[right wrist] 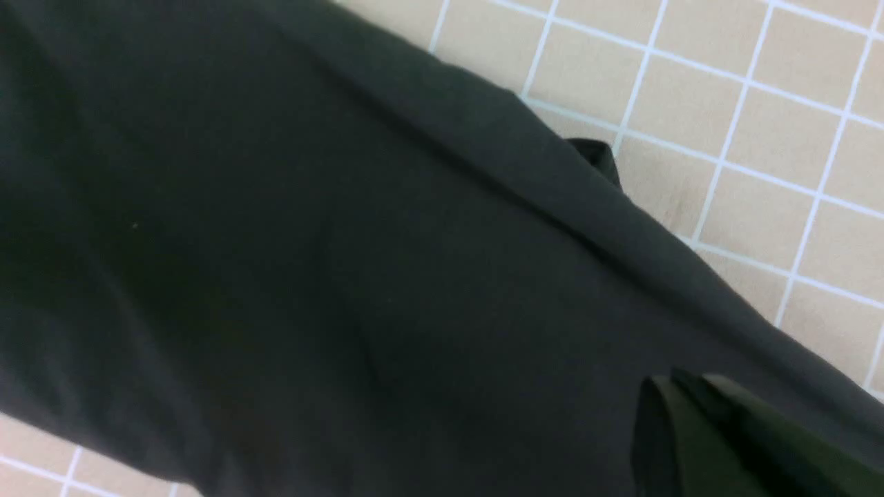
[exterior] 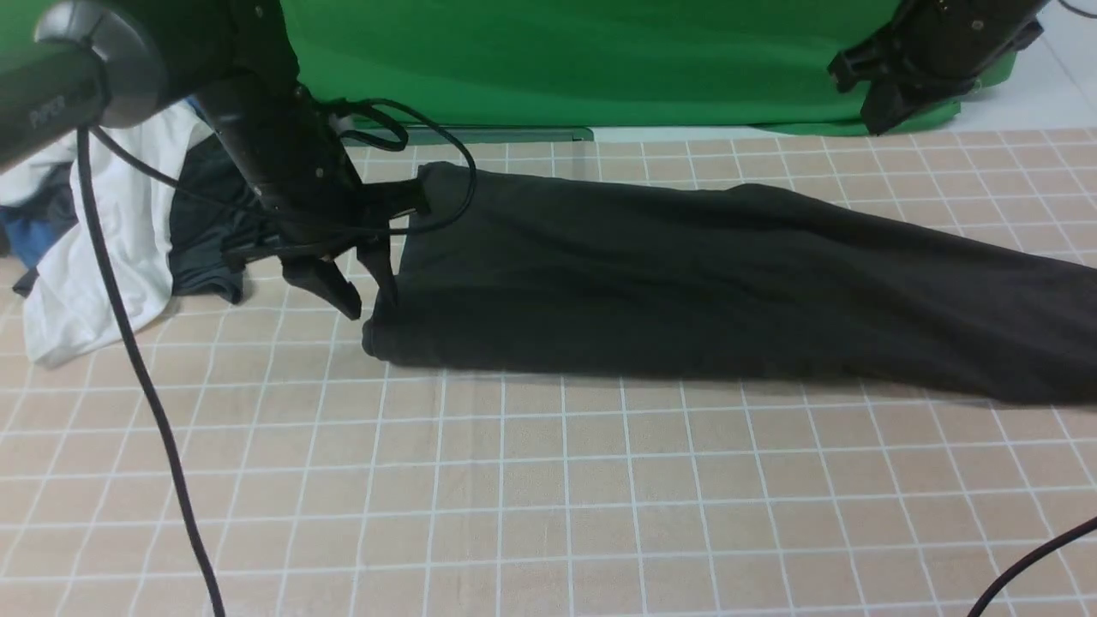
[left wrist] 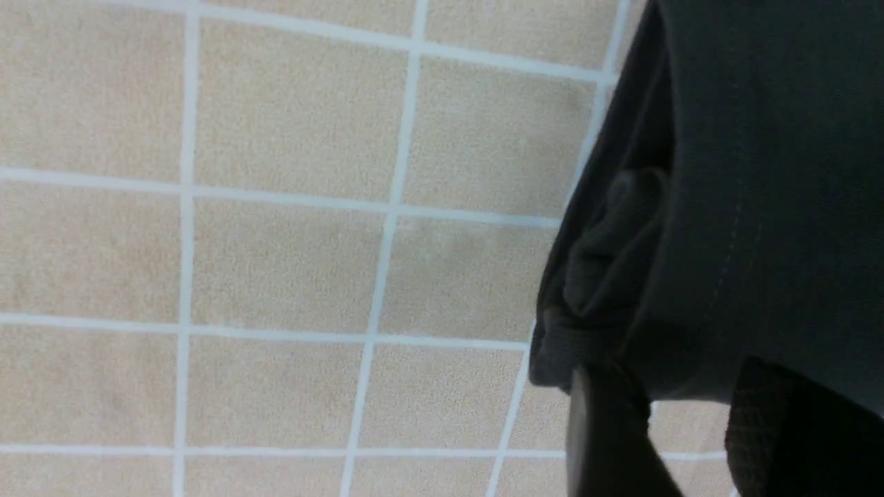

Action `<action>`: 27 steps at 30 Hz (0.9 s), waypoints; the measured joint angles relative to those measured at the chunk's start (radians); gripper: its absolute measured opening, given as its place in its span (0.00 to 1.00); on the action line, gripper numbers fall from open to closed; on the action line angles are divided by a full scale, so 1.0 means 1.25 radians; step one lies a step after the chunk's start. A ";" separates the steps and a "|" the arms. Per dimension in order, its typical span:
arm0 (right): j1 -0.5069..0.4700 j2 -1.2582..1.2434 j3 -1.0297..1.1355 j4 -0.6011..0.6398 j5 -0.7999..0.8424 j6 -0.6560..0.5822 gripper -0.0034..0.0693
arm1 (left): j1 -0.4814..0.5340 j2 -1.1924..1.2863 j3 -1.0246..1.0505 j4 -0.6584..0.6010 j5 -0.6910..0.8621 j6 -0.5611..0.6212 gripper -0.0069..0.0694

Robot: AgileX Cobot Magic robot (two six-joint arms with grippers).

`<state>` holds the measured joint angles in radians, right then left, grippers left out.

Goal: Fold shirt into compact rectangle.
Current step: 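Pull the folded dark garment lengthwise by its ends to straighten it flat on the table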

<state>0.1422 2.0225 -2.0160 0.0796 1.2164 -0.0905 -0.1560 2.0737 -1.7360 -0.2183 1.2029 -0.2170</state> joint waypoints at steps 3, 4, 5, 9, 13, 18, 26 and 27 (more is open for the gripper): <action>0.000 -0.006 0.000 0.000 0.002 0.007 0.08 | 0.000 0.001 0.001 -0.012 -0.011 0.008 0.56; 0.000 -0.006 0.000 0.001 0.002 0.011 0.08 | 0.000 0.003 0.001 -0.017 -0.011 0.012 0.59; 0.001 -0.006 0.000 0.002 0.004 0.017 0.08 | 0.000 0.009 0.001 -0.024 -0.011 0.023 0.62; 0.005 -0.006 0.000 0.003 0.004 0.018 0.08 | 0.000 0.043 0.001 -0.030 -0.004 0.033 0.61; 0.006 -0.006 0.000 0.004 0.004 0.018 0.08 | 0.000 0.060 0.003 -0.037 0.004 0.038 0.33; 0.007 -0.030 0.050 0.005 0.003 0.018 0.08 | 0.000 0.026 0.041 -0.044 -0.002 0.073 0.12; -0.001 -0.178 0.302 0.003 0.006 0.012 0.08 | 0.000 -0.080 0.278 -0.025 -0.012 0.092 0.11; -0.002 -0.196 0.327 0.003 0.006 0.012 0.08 | 0.000 -0.087 0.294 -0.016 -0.022 0.090 0.11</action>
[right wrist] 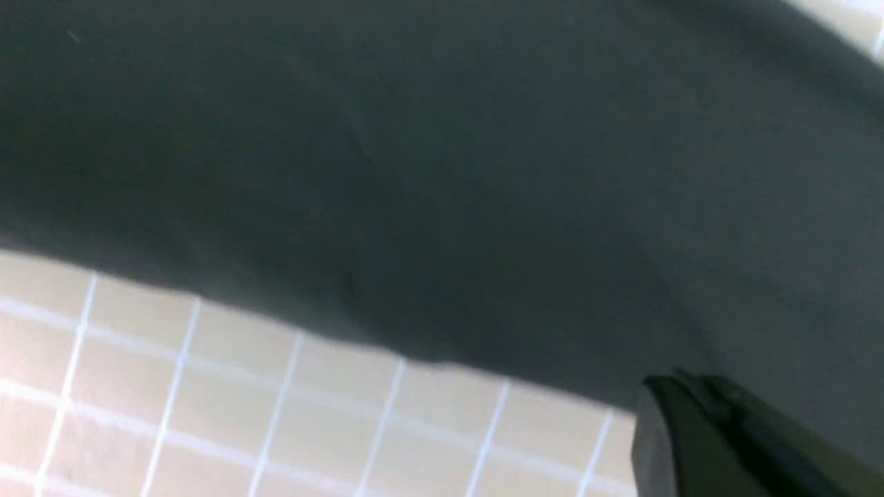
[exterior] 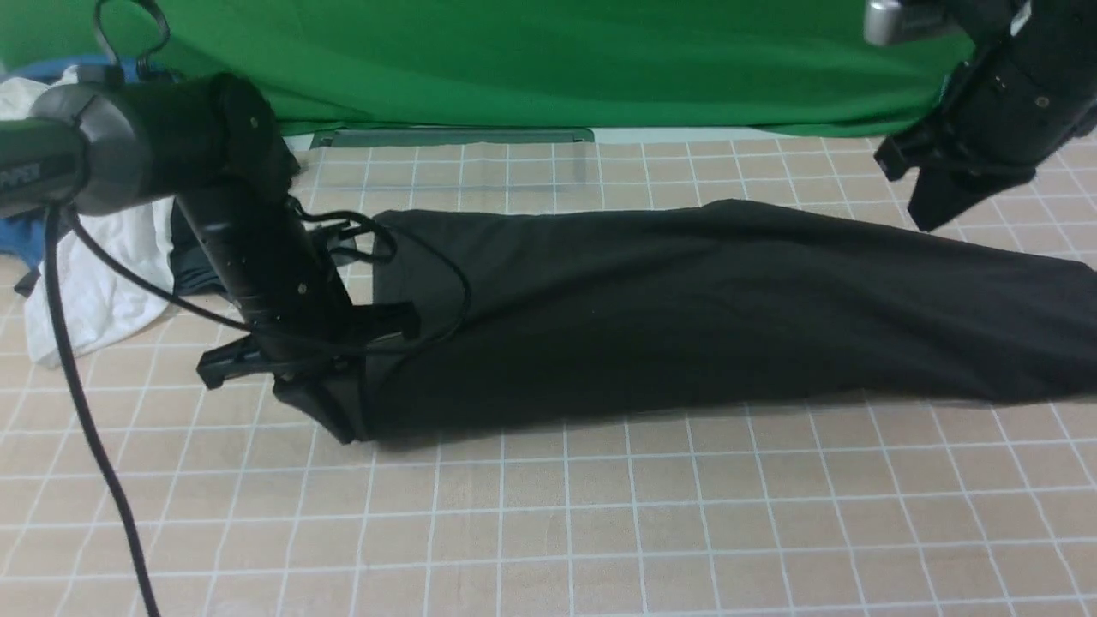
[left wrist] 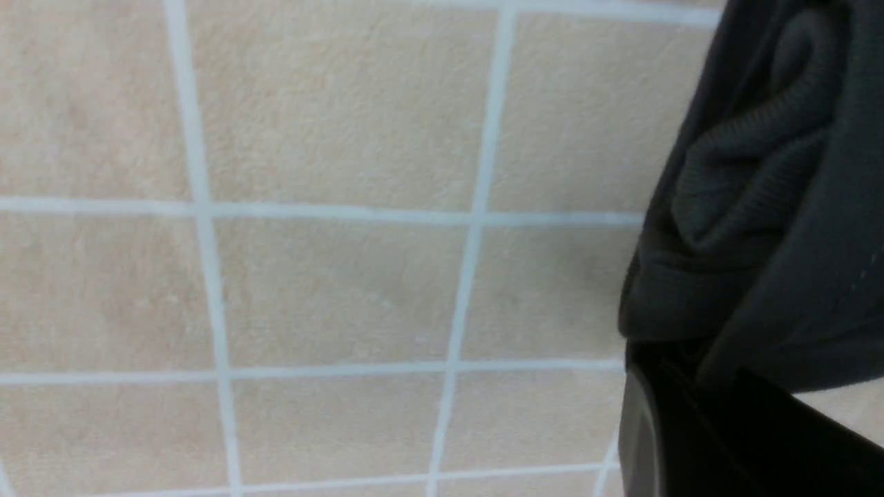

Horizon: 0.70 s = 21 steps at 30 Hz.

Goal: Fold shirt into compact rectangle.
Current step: 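Pull the folded dark garment lengthwise by its ends to straighten it flat on the table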

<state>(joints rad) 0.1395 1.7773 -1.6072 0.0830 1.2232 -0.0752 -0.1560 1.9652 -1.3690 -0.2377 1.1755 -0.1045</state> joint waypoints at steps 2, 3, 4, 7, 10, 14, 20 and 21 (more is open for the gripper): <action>-0.005 -0.027 0.038 -0.002 0.001 -0.001 0.08 | 0.000 -0.005 0.018 0.010 -0.018 -0.005 0.11; -0.005 -0.036 0.049 -0.004 0.001 -0.004 0.08 | 0.000 -0.005 0.022 0.011 -0.024 -0.007 0.11; -0.006 -0.041 0.061 -0.007 0.001 -0.007 0.08 | 0.000 -0.005 0.026 0.013 -0.027 -0.010 0.11; -0.007 -0.046 0.076 -0.026 0.001 -0.016 0.08 | 0.000 -0.005 0.029 0.026 -0.026 -0.038 0.13; -0.035 -0.048 0.088 -0.030 -0.002 -0.018 0.08 | 0.000 -0.005 0.029 0.053 -0.012 -0.054 0.22; -0.120 -0.048 0.109 -0.034 -0.005 -0.019 0.08 | 0.000 -0.005 0.013 0.120 0.022 -0.102 0.43; -0.270 -0.041 0.151 -0.035 -0.134 -0.021 0.13 | 0.001 -0.015 -0.036 0.142 0.027 -0.125 0.68; -0.309 -0.028 0.159 -0.033 -0.155 -0.021 0.20 | 0.001 -0.021 -0.048 0.131 0.027 -0.126 0.74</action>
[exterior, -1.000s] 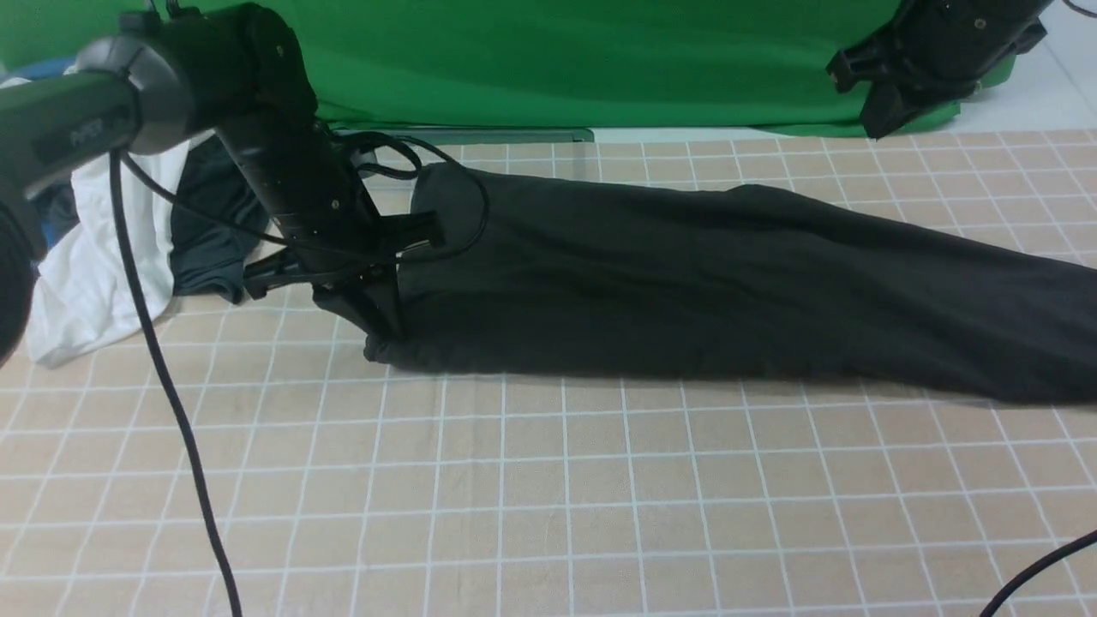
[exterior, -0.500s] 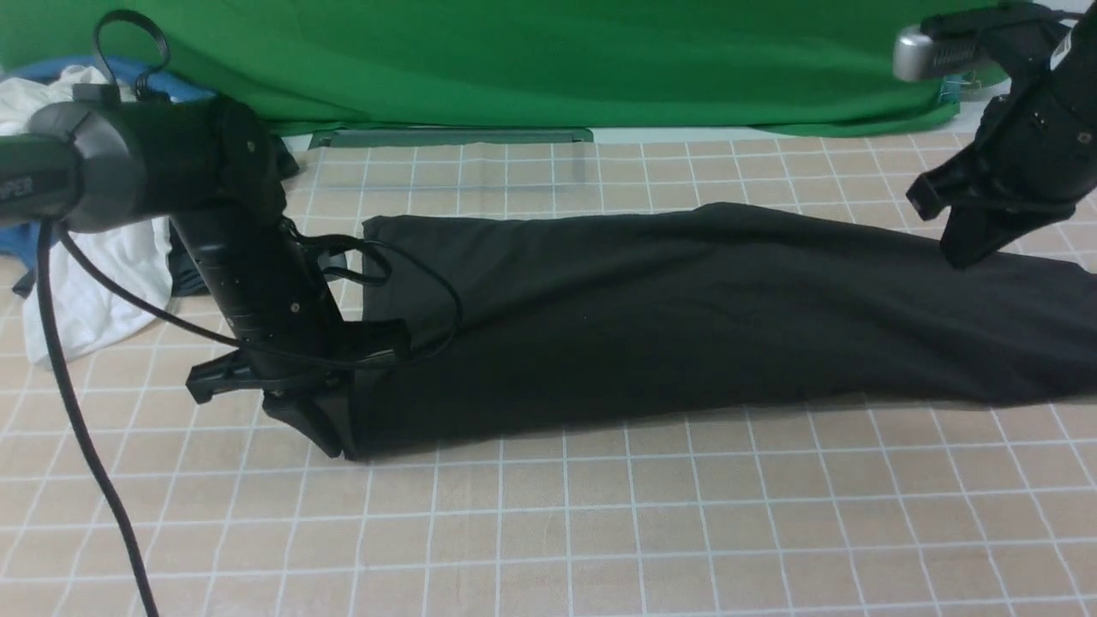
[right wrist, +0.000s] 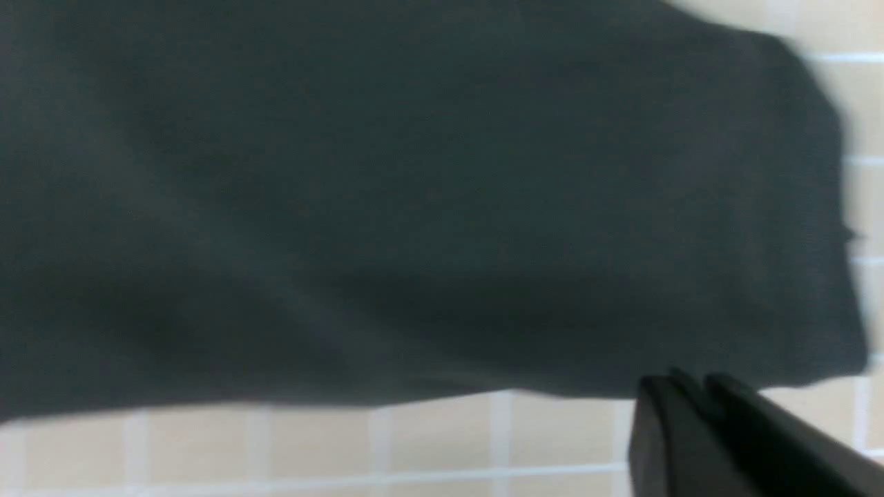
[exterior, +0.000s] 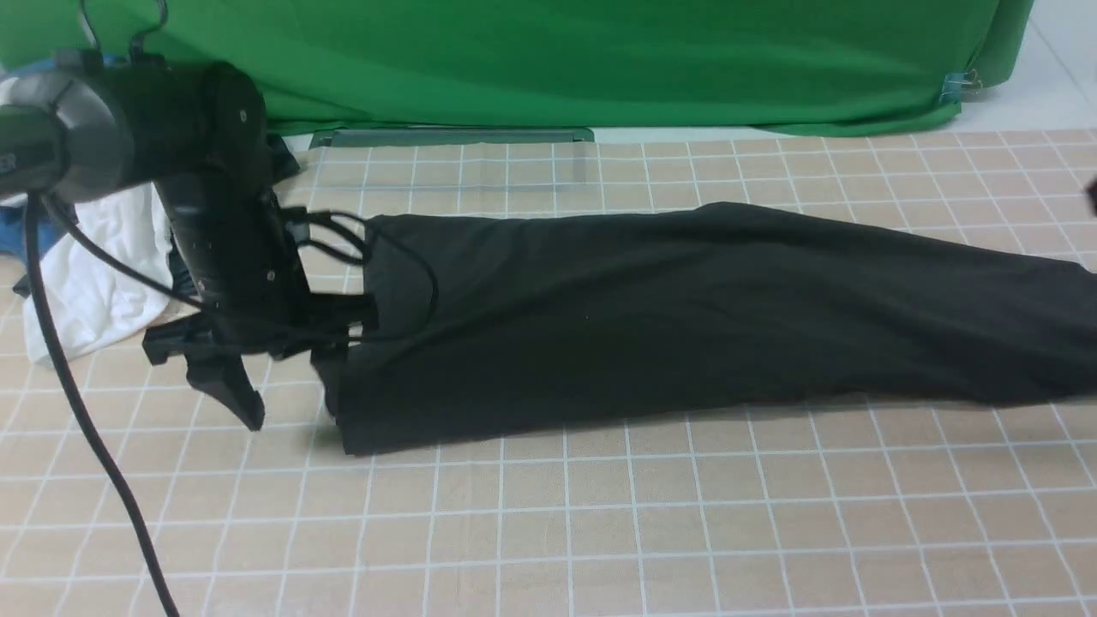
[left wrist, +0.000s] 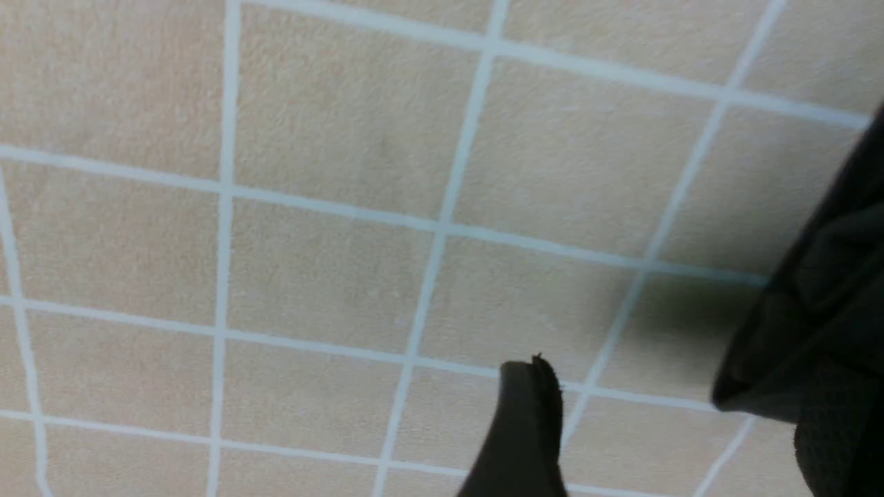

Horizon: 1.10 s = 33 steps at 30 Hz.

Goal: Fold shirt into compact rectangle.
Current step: 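Pull the folded dark garment lengthwise by its ends to straighten it flat on the table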

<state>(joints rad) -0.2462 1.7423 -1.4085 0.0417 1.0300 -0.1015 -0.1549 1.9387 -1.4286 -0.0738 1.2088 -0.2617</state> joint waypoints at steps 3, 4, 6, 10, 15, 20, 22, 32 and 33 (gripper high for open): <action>-0.041 0.036 0.009 0.004 -0.012 0.006 0.46 | 0.000 -0.008 -0.012 -0.036 0.000 0.000 0.81; -0.049 0.052 0.010 0.007 -0.016 0.007 0.58 | 0.000 -0.010 -0.012 -0.056 0.001 0.000 0.83; -0.055 0.077 0.011 0.010 -0.019 0.010 0.76 | 0.000 -0.010 -0.012 -0.092 -0.002 0.001 0.84; -0.056 0.101 0.015 0.016 -0.012 0.010 0.89 | 0.000 -0.010 0.015 -0.158 -0.039 0.019 0.85; -0.056 0.104 0.015 0.021 -0.012 0.010 0.83 | 0.000 -0.009 0.039 -0.203 -0.126 0.037 0.85; -0.056 0.104 0.015 0.023 -0.012 0.010 0.79 | 0.000 -0.007 0.043 -0.200 -0.161 0.042 0.85; -0.056 0.104 0.015 0.023 -0.012 0.010 0.79 | 0.000 -0.005 0.044 -0.200 -0.154 0.042 0.85; -0.056 0.104 0.015 0.024 -0.012 0.010 0.79 | 0.003 0.046 0.060 -0.238 -0.147 0.049 0.84; -0.056 0.104 0.015 0.024 -0.012 0.010 0.79 | 0.004 0.046 0.060 -0.248 -0.148 0.055 0.84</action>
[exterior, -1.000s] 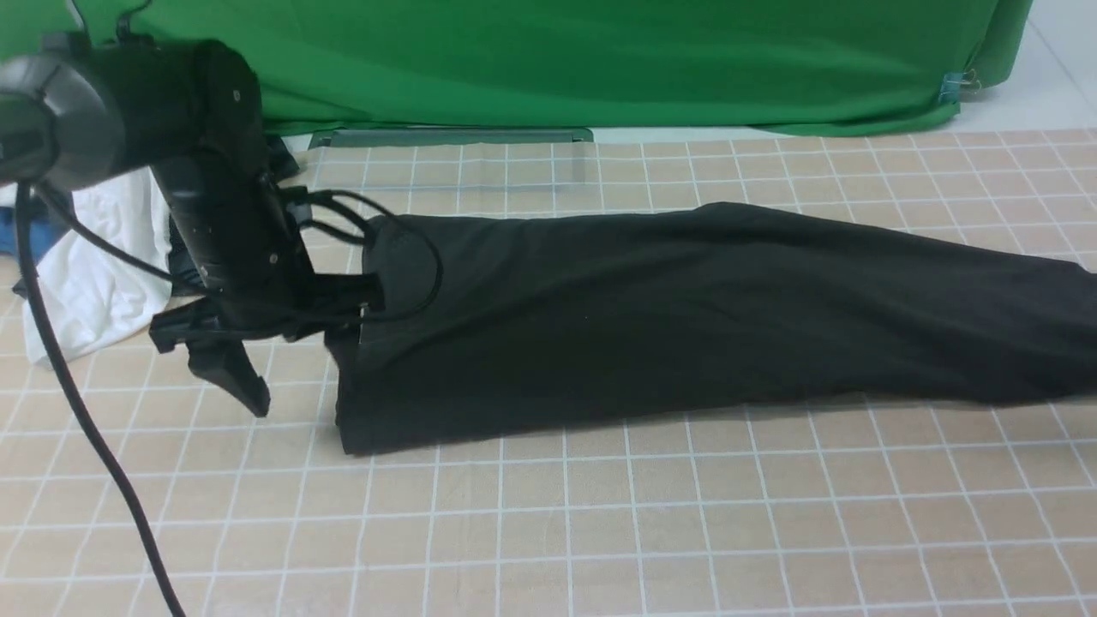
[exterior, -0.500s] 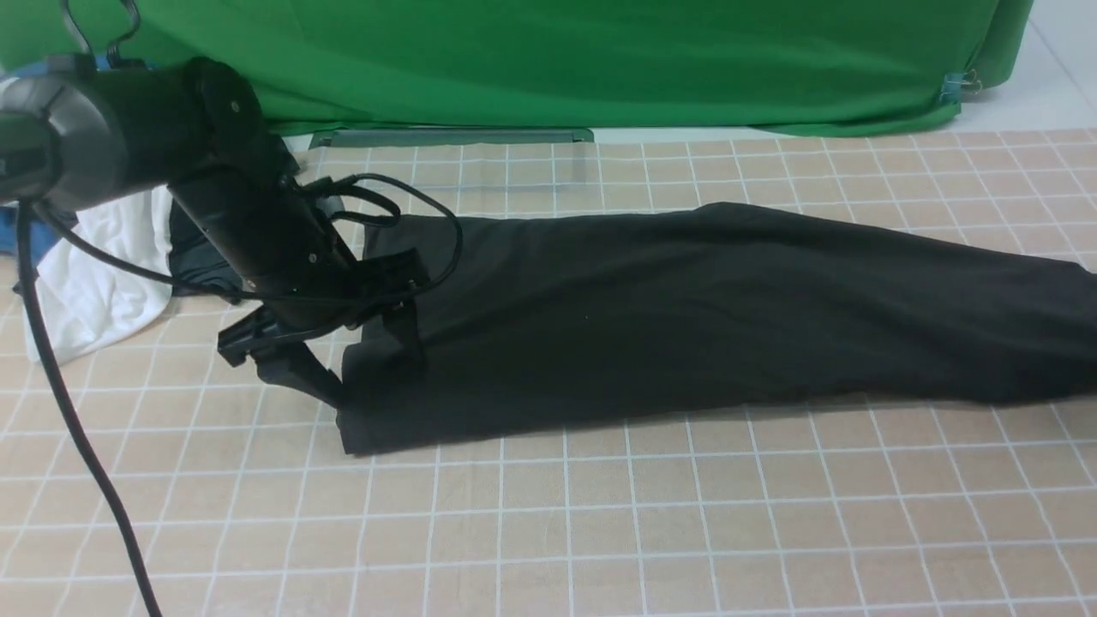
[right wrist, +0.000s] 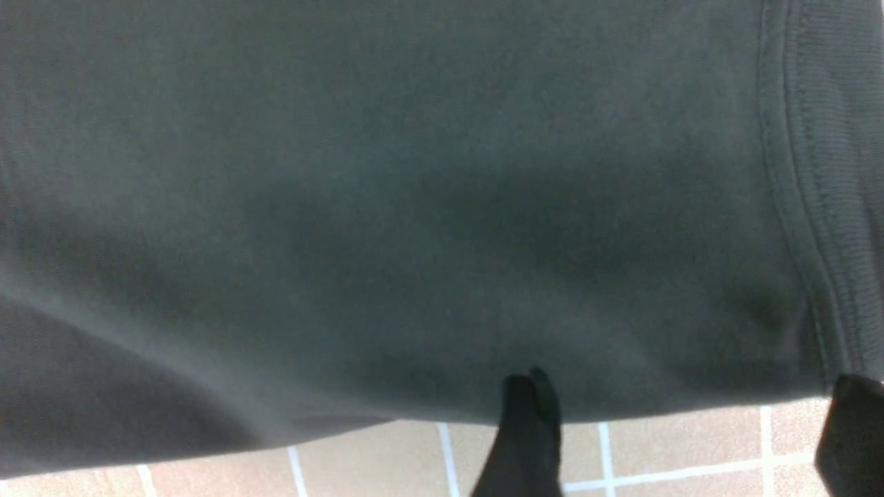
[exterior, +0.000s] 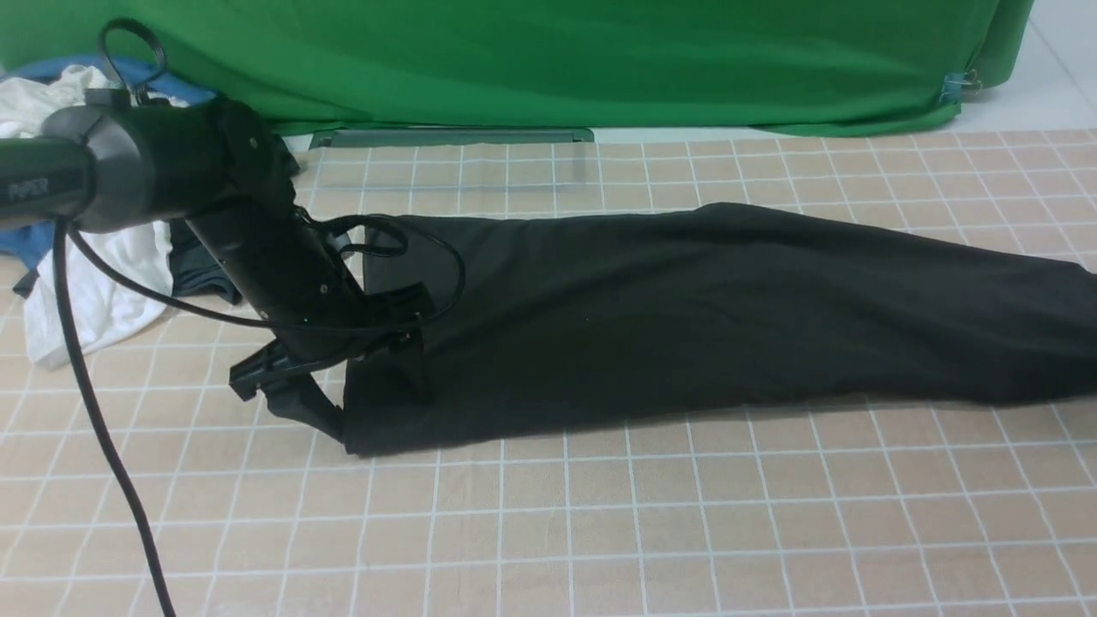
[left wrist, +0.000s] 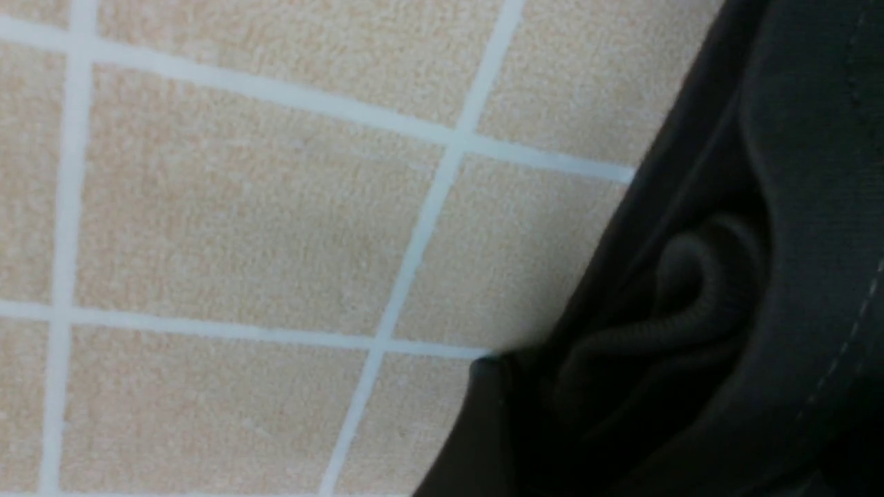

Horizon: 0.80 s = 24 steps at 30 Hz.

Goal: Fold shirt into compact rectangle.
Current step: 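Pull the folded dark garment lengthwise by its ends to straighten it flat on the table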

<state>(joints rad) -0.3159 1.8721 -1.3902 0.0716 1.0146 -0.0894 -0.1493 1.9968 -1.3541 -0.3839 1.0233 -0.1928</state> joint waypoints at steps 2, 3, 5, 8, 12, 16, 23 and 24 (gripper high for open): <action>0.000 0.000 0.000 0.000 0.000 0.000 0.79 | 0.001 0.002 0.000 -0.029 -0.006 0.016 0.79; 0.000 0.000 0.000 0.000 0.000 0.000 0.79 | 0.001 0.003 0.000 -0.037 -0.007 0.018 0.76; 0.000 0.000 0.000 0.000 -0.001 0.000 0.79 | 0.001 0.006 0.002 -0.055 -0.015 0.027 0.64; 0.000 0.000 0.000 0.000 -0.001 0.000 0.79 | 0.000 0.008 0.002 -0.068 -0.019 0.036 0.40; 0.000 0.000 0.000 0.000 0.019 0.000 0.79 | 0.000 0.003 0.002 -0.067 -0.014 0.056 0.33; 0.000 -0.007 0.000 0.000 0.073 0.000 0.75 | 0.000 -0.027 0.003 -0.018 0.029 0.053 0.33; 0.000 -0.093 0.018 0.010 0.150 -0.008 0.16 | -0.001 -0.134 0.012 0.140 0.138 0.050 0.33; 0.000 -0.118 0.031 0.011 0.152 -0.008 0.12 | -0.001 -0.149 0.020 0.155 0.138 0.050 0.33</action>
<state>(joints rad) -0.3159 1.7250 -1.3511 0.0853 1.2052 -0.0990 -0.1510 1.8111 -1.3289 -0.1908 1.1957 -0.1302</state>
